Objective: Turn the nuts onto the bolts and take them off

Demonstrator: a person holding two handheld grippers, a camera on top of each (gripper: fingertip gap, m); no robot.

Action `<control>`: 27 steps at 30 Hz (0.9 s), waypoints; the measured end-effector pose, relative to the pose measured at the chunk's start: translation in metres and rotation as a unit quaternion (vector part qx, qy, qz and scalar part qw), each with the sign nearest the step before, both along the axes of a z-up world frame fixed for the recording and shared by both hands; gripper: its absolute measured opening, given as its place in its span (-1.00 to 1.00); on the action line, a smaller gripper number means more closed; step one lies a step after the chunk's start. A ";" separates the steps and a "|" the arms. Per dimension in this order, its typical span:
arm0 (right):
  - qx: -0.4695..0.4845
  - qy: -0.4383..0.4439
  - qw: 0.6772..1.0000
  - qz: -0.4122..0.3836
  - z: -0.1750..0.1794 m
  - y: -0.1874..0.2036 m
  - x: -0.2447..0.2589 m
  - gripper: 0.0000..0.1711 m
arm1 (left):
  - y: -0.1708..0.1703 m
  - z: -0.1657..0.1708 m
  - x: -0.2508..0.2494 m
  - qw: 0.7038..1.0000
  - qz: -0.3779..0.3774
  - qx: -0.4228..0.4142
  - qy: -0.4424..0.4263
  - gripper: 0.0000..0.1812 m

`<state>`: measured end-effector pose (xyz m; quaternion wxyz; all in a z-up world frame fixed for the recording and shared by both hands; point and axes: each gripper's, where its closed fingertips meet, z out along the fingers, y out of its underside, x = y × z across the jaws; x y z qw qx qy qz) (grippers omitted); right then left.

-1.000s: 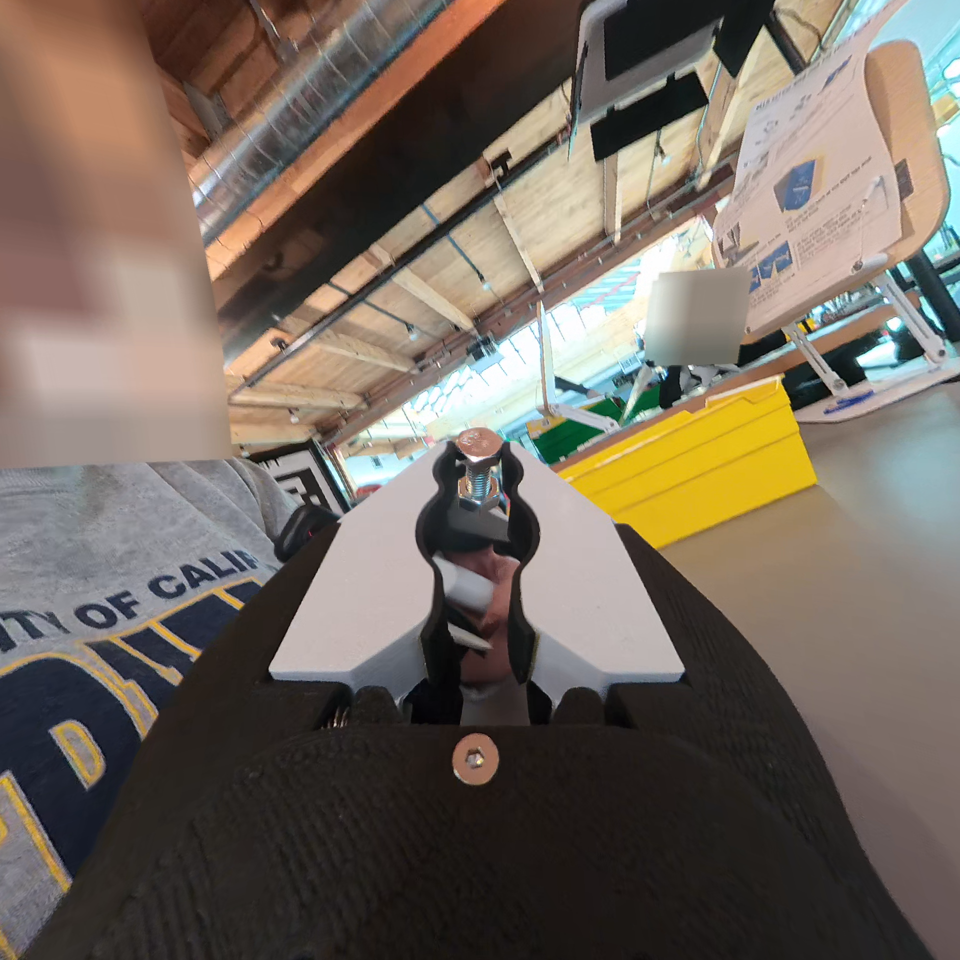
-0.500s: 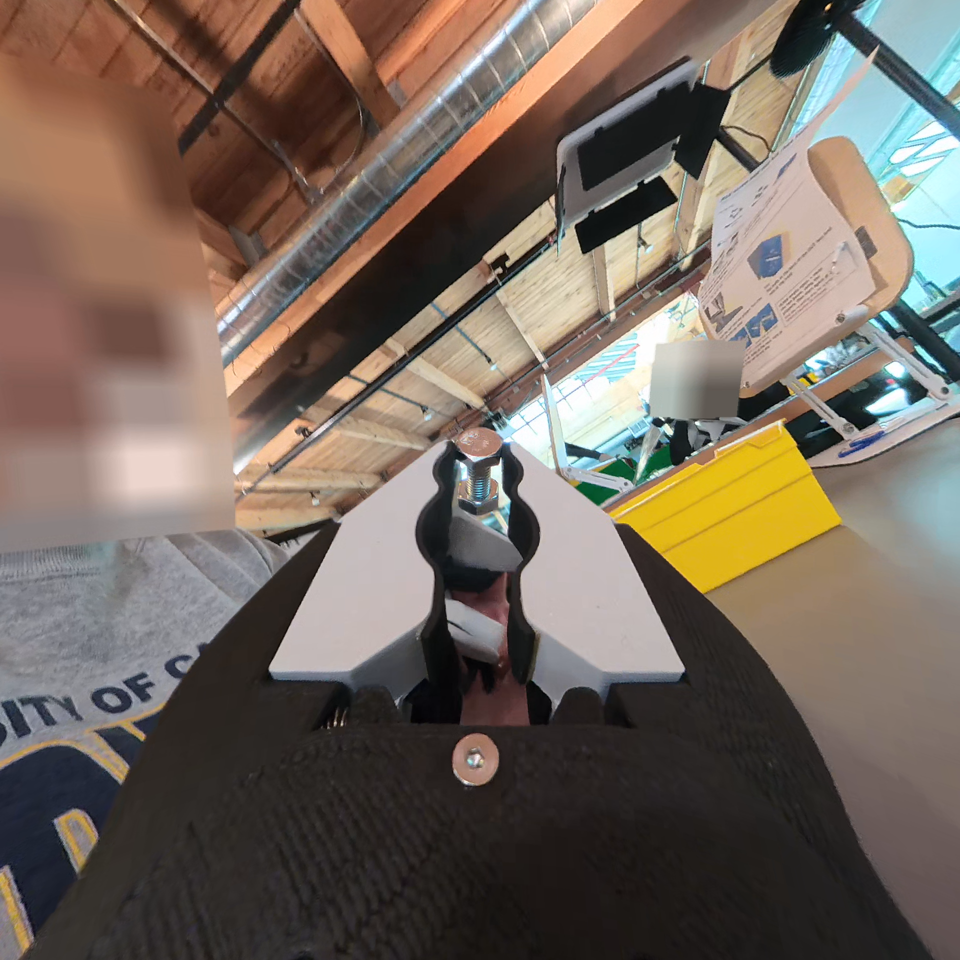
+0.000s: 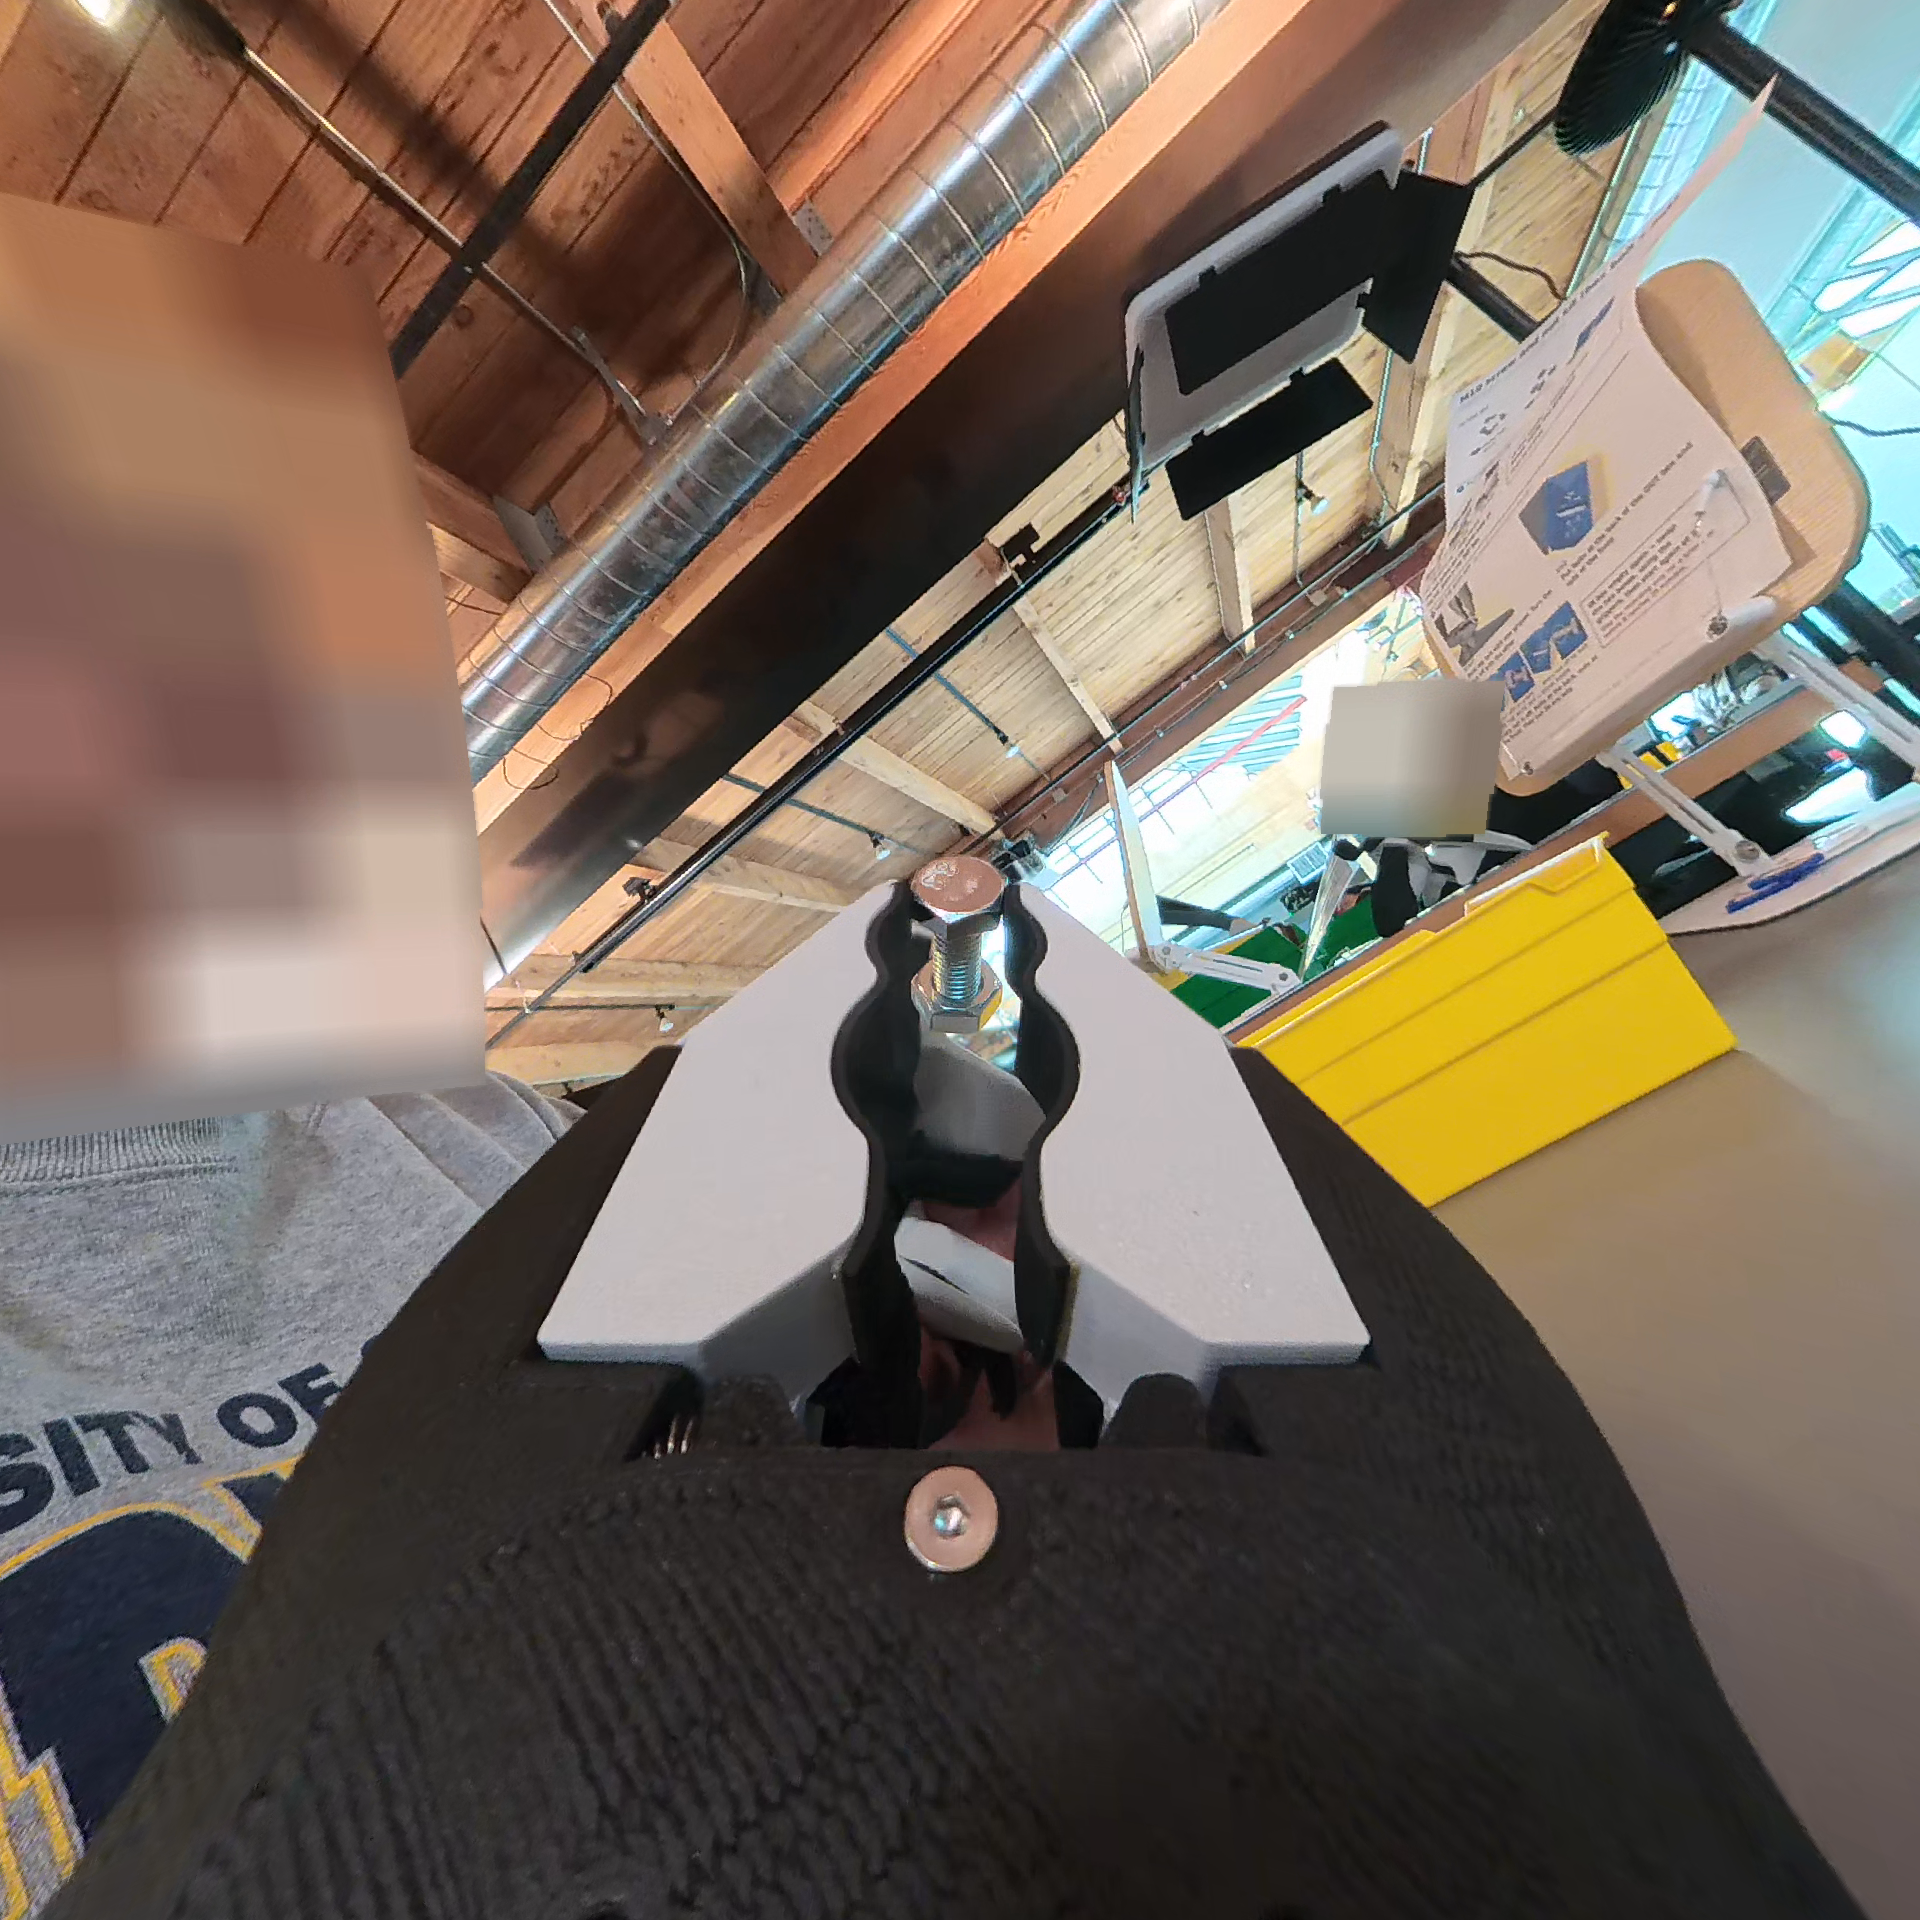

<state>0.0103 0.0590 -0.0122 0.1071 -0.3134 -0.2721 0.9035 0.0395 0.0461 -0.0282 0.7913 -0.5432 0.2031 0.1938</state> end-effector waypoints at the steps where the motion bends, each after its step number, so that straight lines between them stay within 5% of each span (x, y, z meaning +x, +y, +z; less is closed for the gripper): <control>1: -0.001 -0.003 1.000 -0.004 -0.001 0.002 -0.001 -0.82 | 0.003 -0.004 -0.002 1.000 -0.004 -0.017 -0.013 -0.63; 5: -0.004 -0.001 1.000 -0.009 -0.002 0.008 0.001 -0.82 | 0.022 -0.030 -0.028 0.989 0.016 -0.109 -0.094 -0.51; 15: 0.020 -0.008 1.000 -0.010 -0.004 0.003 0.000 -0.82 | -0.001 -0.009 0.002 0.999 -0.034 -0.031 -0.028 -0.52; 19: 0.022 -0.011 1.000 -0.013 -0.005 0.003 -0.001 -0.82 | 0.025 -0.046 -0.023 0.981 0.004 -0.156 -0.111 -0.39; 27: 0.043 -0.013 0.999 -0.012 -0.006 -0.002 -0.001 -0.82 | 0.005 -0.015 -0.009 0.990 -0.053 -0.069 -0.108 -0.54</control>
